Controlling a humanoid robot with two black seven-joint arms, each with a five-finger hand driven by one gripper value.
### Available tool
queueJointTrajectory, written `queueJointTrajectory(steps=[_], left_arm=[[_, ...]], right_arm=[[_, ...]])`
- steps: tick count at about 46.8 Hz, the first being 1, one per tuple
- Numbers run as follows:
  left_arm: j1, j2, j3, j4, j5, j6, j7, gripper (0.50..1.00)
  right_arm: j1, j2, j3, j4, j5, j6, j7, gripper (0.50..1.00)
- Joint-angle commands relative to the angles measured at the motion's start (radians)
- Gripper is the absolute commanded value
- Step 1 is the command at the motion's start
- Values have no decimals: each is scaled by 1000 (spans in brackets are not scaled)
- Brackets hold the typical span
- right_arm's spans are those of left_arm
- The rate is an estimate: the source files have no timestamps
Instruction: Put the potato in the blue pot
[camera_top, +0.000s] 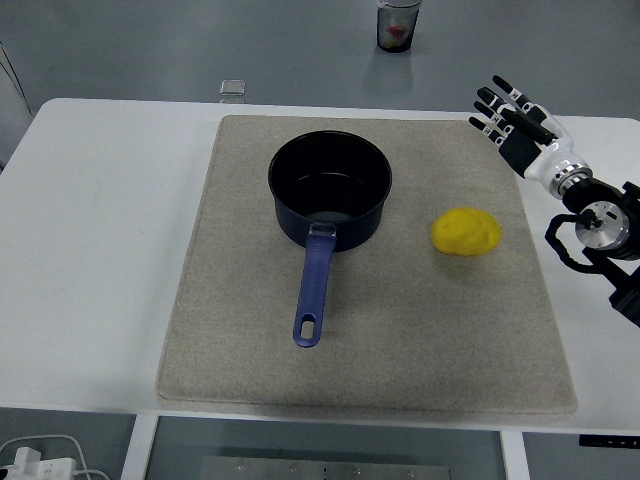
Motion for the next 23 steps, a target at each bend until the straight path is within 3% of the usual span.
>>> queueJointTrajectory(steps=[1,23], left_arm=[[0,0,1,0,2,0,0,996],[-12,0,-2,7,0,2,0,996]], right_arm=[[0,1,-1,0,0,0,0,928],[3,-7,-4,3,-26,4,0,930]])
